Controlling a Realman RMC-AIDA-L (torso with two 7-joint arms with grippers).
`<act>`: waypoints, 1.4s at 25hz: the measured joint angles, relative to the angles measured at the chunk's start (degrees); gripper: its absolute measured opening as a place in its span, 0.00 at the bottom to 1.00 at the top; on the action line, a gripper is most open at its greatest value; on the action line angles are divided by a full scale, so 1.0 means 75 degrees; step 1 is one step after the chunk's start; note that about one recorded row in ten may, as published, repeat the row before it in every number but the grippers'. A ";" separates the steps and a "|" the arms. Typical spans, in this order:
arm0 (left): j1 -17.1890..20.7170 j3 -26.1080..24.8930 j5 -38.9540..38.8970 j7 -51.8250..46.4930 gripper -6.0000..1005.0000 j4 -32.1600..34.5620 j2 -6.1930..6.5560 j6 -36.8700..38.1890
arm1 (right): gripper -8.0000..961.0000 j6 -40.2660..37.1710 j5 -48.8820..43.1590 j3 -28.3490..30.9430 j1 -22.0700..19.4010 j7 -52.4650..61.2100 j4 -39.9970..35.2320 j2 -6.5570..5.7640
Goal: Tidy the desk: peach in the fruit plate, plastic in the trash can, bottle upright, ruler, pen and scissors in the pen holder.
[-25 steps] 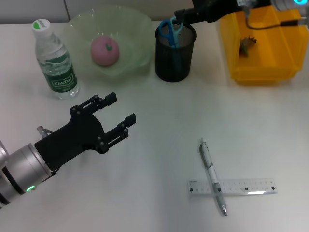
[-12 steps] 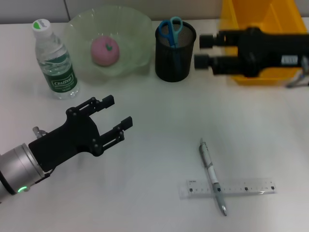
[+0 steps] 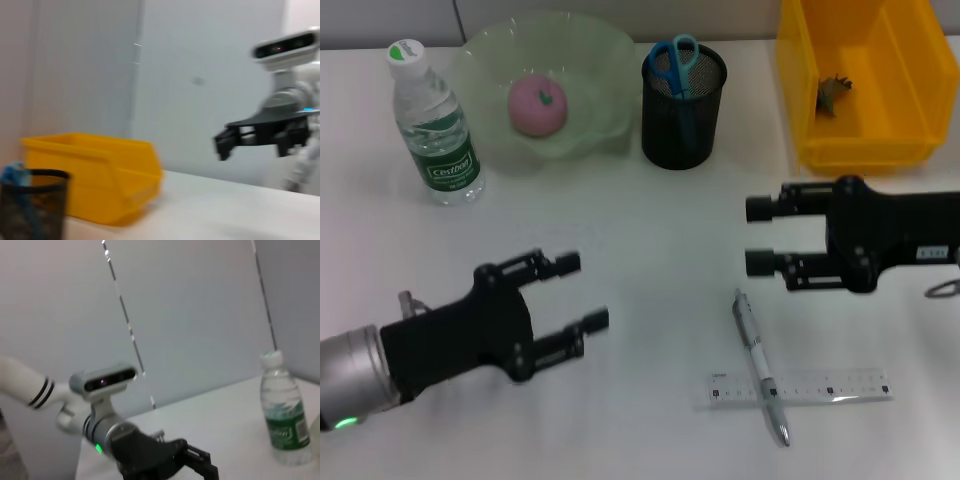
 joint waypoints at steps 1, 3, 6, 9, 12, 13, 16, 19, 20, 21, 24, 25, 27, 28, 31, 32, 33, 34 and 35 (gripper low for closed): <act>0.0031 -0.0001 0.0275 -0.0222 0.67 0.0215 0.0018 0.0168 | 0.68 -0.0078 -0.0112 0.0008 -0.0001 0.0002 -0.0017 -0.0011; 0.0057 0.0003 0.0921 -0.0717 0.67 0.0705 0.0059 0.0535 | 0.68 -0.0228 -0.0273 0.0013 0.0019 0.0071 -0.0060 -0.0042; -0.0011 0.0002 0.1715 -0.1532 0.67 0.1347 0.0151 0.0794 | 0.68 -0.0475 -0.0491 -0.0050 0.0141 0.0329 -0.0134 -0.0119; -0.0147 -0.0004 0.2306 -0.1930 0.67 0.1675 0.0222 0.0973 | 0.68 -0.0735 -0.0883 -0.0093 0.0285 0.0741 -0.0425 -0.0127; -0.0187 -0.0003 0.2448 -0.1925 0.67 0.1702 0.0233 0.0999 | 0.68 -0.0952 -0.1341 -0.0144 0.0454 0.1181 -0.0847 -0.0038; -0.0226 -0.0018 0.2625 -0.1635 0.67 0.1708 0.0227 0.0914 | 0.68 -0.1010 -0.1536 -0.0201 0.0548 0.1379 -0.1067 0.0018; -0.0215 -0.0045 0.2683 -0.1384 0.67 0.1682 0.0185 0.0822 | 0.68 -0.1090 -0.2107 -0.0557 0.0803 0.2096 -0.1814 0.0188; -0.0215 -0.0045 0.2683 -0.1384 0.67 0.1682 0.0185 0.0822 | 0.68 -0.1309 -0.2341 -0.1137 0.1004 0.2817 -0.2708 0.0365; -0.0200 -0.0048 0.2687 -0.1302 0.67 0.1690 0.0117 0.0686 | 0.68 -0.1369 -0.2403 -0.1394 0.1064 0.3114 -0.3062 0.0413; -0.0201 -0.0028 0.2687 -0.1296 0.67 0.1691 0.0094 0.0609 | 0.68 -0.1402 -0.2485 -0.1697 0.1132 0.3409 -0.3437 0.0465; -0.0205 -0.0019 0.2688 -0.1294 0.67 0.1686 0.0086 0.0578 | 0.68 -0.1409 -0.2692 -0.2473 0.1311 0.4070 -0.4075 0.0532; -0.0214 -0.0012 0.2687 -0.1292 0.67 0.1673 0.0050 0.0559 | 0.68 -0.1390 -0.2838 -0.2824 0.1422 0.4322 -0.4221 0.0539; -0.0213 -0.0016 0.2687 -0.1291 0.67 0.1674 0.0027 0.0530 | 0.68 -0.1291 -0.3155 -0.3347 0.1603 0.4701 -0.4356 0.0556; -0.0213 -0.0028 0.2687 -0.1291 0.67 0.1675 0.0019 0.0503 | 0.68 -0.1187 -0.3337 -0.3622 0.1685 0.4867 -0.4381 0.0567; -0.0213 -0.0028 0.2687 -0.1291 0.67 0.1675 0.0019 0.0503 | 0.68 -0.0781 -0.3765 -0.4416 0.1837 0.5248 -0.4398 0.0589; -0.0213 -0.0028 0.2687 -0.1291 0.67 0.1675 0.0019 0.0503 | 0.68 -0.0680 -0.3831 -0.4626 0.1858 0.5315 -0.4400 0.0596; -0.0216 -0.0064 0.2685 -0.1288 0.67 0.1671 0.0003 0.0453 | 0.68 -0.0555 -0.3870 -0.4868 0.1869 0.5360 -0.4404 0.0601; -0.0216 -0.0064 0.2685 -0.1288 0.67 0.1671 0.0003 0.0453 | 0.68 -0.0433 -0.3896 -0.5080 0.1876 0.5398 -0.4405 0.0605; -0.0216 -0.0064 0.2685 -0.1288 0.67 0.1671 0.0003 0.0453 | 0.68 -0.0325 -0.3908 -0.5278 0.1880 0.5420 -0.4407 0.0609</act>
